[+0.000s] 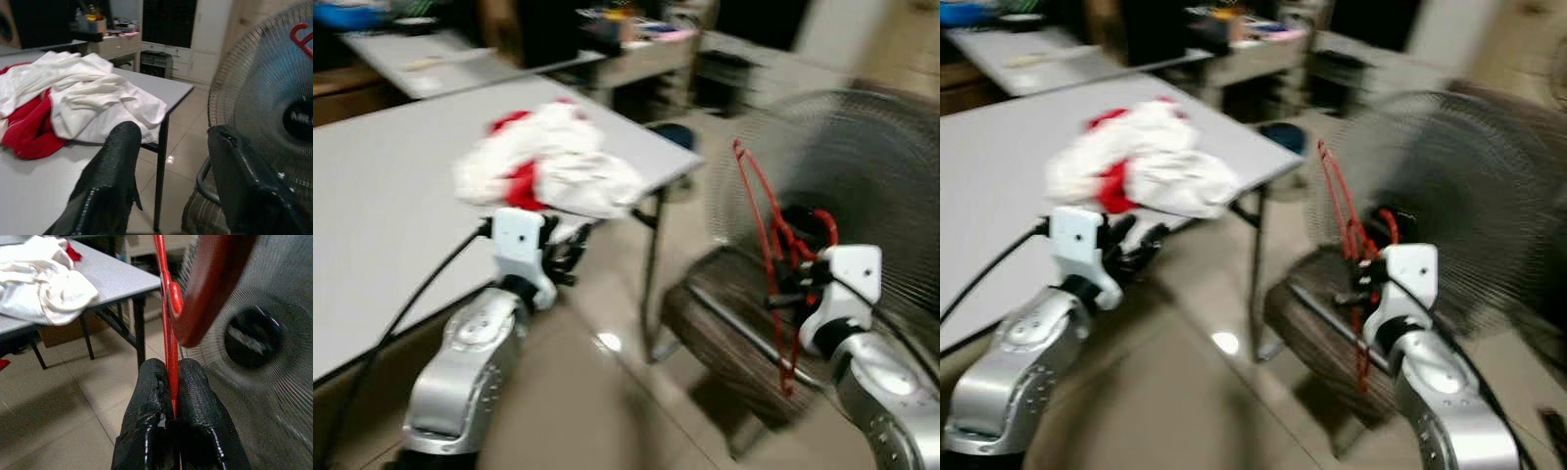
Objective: Hang hanger
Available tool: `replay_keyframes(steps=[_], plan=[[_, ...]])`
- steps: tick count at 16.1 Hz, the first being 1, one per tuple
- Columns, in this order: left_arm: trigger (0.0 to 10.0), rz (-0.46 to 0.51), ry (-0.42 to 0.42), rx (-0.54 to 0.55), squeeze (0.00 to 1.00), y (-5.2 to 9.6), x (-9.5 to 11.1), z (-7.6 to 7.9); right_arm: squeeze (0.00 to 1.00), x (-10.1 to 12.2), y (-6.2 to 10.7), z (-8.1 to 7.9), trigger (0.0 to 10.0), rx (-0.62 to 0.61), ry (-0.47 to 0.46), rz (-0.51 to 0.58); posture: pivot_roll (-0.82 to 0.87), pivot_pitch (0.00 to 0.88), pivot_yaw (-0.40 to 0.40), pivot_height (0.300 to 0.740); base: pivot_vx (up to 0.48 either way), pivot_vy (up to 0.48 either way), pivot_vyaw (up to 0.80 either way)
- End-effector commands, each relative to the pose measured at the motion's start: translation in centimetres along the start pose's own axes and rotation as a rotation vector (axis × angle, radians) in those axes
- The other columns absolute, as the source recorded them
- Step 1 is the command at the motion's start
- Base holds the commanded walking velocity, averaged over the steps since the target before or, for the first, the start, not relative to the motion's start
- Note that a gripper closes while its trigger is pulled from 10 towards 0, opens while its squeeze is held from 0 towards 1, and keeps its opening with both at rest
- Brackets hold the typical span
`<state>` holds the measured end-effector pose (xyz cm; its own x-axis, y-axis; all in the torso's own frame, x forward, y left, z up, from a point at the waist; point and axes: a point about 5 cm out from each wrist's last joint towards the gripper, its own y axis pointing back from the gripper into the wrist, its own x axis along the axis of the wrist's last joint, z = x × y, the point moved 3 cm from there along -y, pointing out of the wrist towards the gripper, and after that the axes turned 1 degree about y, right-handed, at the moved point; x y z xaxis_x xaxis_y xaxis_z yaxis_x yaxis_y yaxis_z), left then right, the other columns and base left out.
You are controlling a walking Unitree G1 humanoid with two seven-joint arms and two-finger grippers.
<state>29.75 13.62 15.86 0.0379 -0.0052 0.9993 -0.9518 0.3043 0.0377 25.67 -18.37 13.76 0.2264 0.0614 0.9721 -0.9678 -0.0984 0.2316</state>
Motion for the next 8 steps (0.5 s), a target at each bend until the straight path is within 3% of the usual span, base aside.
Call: replay_keyframes(steps=[1, 3, 6, 8], plan=[[10.0, 0.013, -0.044, -0.015, 1.0, 0.0, 0.1, 0.0, 0.0, 0.3, 0.1, 0.1, 10.0, -0.006, 0.0, 0.02, -0.06, 0.0, -0.032, 0.74, 0.0, 0.0, -0.7], [10.0, 0.045, -0.027, -0.005, 1.0, -0.2, 0.3, -0.2, 0.0, 0.0, 0.1, 0.0, 10.0, 0.017, 0.018, 0.016, -0.07, 0.0, -0.032, 0.74, 0.137, 0.0, -0.7], [10.0, 0.039, -0.013, 0.019, 1.0, -0.2, 0.1, -0.6, 0.0, -0.4, 0.1, -0.5, 10.0, 0.059, 0.039, 0.001, -0.07, 0.0, -0.034, 0.74, 0.331, 0.0, 0.0], [10.0, 0.032, -0.052, 0.043, 1.0, -0.1, -0.3, -1.0, 0.0, -0.4, 0.0, -0.6, 10.0, 0.069, 0.078, 0.006, -0.08, 0.0, -0.039, 0.74, 0.351, 0.0, 0.0]])
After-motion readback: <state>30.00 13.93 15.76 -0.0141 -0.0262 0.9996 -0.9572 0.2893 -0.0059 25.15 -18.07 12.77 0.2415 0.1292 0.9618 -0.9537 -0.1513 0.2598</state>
